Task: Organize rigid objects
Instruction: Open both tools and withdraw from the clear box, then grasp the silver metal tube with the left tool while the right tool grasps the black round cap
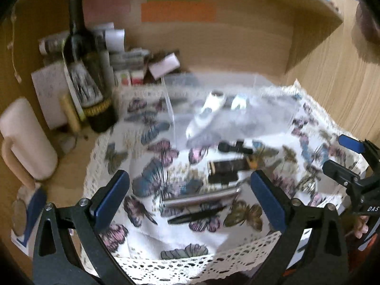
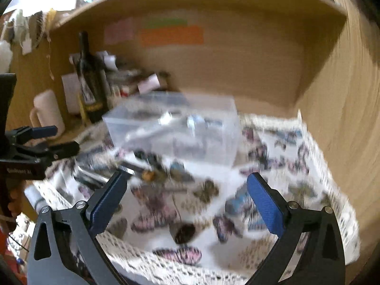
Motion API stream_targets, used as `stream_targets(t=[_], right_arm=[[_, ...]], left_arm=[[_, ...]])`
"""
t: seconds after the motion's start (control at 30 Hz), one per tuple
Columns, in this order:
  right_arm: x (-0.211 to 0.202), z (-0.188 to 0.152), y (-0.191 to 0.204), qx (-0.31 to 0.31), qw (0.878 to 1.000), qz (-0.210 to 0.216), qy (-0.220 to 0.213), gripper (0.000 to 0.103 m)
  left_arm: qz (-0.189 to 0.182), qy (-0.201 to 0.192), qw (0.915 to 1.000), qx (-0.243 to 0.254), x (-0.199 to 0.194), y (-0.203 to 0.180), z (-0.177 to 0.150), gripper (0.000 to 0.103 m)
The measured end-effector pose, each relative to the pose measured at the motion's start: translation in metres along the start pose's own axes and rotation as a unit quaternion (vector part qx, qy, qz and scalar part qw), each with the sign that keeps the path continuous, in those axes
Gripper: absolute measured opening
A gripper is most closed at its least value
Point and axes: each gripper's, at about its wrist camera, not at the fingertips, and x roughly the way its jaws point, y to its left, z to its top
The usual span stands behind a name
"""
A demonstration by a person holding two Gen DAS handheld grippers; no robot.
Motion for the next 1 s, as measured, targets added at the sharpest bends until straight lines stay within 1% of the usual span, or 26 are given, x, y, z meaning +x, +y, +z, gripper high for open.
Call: stream_targets(t=[0.07,0.17,0.23,0.33,0.37,0.4,0.43,0.47,0.5,0.57,0.63,0.7,0.77,0.8,0.83,0.87,1.0], right_arm=[[0.011,-0.008,-0.007,0.019,0.999,0.009,0.026,0.101],[0.026,-0.013,-0.010,0.036,0.997,0.028,0.058,0.100],[0.032,-0.018,-0.009,0.032,0.996,0.028,0.078,0.098],[0.035,-0.029,-0.007,0.014,0.995,0.016,0.094,0.093],[0.037,-0.033,-0.007,0.012,0.995,0.018,0.101,0.092],[0.039,-0.035,-0.007,0.010,0.994,0.023,0.108,0.088],[0.042,-0.037,-0.006,0.005,0.992,0.030,0.119,0.079],[0.044,-0.038,-0.006,-0.001,0.992,0.030,0.125,0.076],[0.043,-0.039,-0.005,-0.011,0.992,0.023,0.120,0.074],[0.040,-0.039,-0.001,-0.022,0.993,0.024,0.117,0.067],[0.038,-0.039,0.001,-0.027,0.993,0.028,0.113,0.054],[0.036,-0.040,0.004,-0.032,0.993,0.030,0.111,0.047],[0.037,-0.041,0.006,-0.036,0.993,0.030,0.108,0.041],[0.036,-0.041,0.007,-0.038,0.993,0.033,0.108,0.037],[0.036,-0.041,0.009,-0.040,0.993,0.034,0.107,0.033],[0.035,-0.041,0.012,-0.042,0.993,0.034,0.107,0.031],[0.038,-0.039,0.015,-0.042,0.993,0.036,0.107,0.031]], left_arm=[[-0.010,0.022,0.9997,0.000,0.015,-0.001,-0.004,0.103],[-0.009,0.062,0.9980,0.005,0.043,-0.003,-0.003,0.103],[-0.027,0.089,0.9956,0.009,0.060,-0.006,-0.002,0.103],[-0.043,0.110,0.9928,0.023,0.072,-0.009,-0.003,0.103],[-0.048,0.114,0.9919,0.027,0.073,-0.011,-0.004,0.103],[-0.050,0.115,0.9917,0.028,0.074,-0.010,-0.005,0.102],[-0.052,0.115,0.9916,0.030,0.074,-0.011,-0.006,0.095],[-0.061,0.118,0.9905,0.035,0.073,-0.012,-0.007,0.087],[-0.066,0.119,0.9899,0.038,0.073,-0.013,-0.007,0.084],[-0.068,0.116,0.9898,0.046,0.070,-0.016,-0.009,0.074],[-0.070,0.115,0.9895,0.053,0.067,-0.019,-0.013,0.068],[-0.074,0.113,0.9891,0.058,0.063,-0.021,-0.016,0.062],[-0.088,0.118,0.9874,0.056,0.060,-0.022,-0.017,0.052],[-0.099,0.121,0.9863,0.052,0.058,-0.023,-0.018,0.050],[-0.111,0.125,0.9847,0.050,0.055,-0.025,-0.019,0.046],[-0.118,0.128,0.9834,0.052,0.053,-0.028,-0.020,0.040],[-0.116,0.128,0.9830,0.063,0.048,-0.036,-0.023,0.032]])
